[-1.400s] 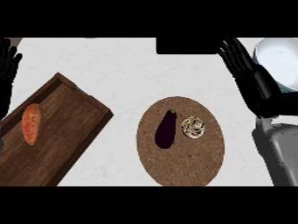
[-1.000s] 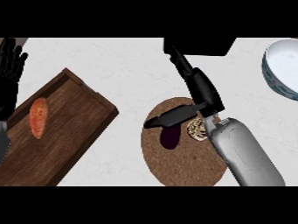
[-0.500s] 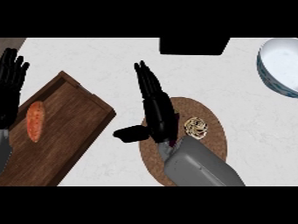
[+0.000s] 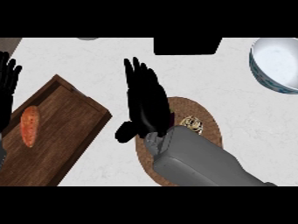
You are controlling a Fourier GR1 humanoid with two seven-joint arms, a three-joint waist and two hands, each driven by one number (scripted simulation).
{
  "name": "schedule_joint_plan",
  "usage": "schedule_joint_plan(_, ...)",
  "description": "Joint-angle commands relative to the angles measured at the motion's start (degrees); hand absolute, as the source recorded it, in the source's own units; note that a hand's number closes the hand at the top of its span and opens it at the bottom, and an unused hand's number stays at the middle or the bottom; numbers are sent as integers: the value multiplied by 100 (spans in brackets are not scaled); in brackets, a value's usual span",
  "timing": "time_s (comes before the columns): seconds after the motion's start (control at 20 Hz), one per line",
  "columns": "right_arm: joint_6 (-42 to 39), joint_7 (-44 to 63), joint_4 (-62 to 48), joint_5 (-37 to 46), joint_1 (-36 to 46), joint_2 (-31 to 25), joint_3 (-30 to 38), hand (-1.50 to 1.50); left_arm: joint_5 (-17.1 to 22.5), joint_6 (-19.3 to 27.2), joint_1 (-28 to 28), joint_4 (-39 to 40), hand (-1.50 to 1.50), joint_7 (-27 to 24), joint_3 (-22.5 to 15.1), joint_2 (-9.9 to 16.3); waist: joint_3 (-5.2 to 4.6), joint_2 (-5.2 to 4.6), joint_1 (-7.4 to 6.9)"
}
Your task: Pick the eggplant from the placemat and place it in the bowl
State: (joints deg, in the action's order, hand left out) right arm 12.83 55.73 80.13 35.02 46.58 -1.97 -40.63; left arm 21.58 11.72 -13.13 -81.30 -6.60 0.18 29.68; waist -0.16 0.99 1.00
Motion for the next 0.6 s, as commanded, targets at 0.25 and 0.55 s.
schedule_joint_plan(0.25, -2893, 1842, 379, -1565, 637, -4, 464, -150, 7, 38, 34, -73, 0, 78, 38, -81, 6, -35, -32)
schedule_joint_plan(0.55, -3416, 2283, 432, -2202, 680, -180, 562, -150, 20, -120, 38, -143, 0, 119, 122, 34, 9, -47, -43)
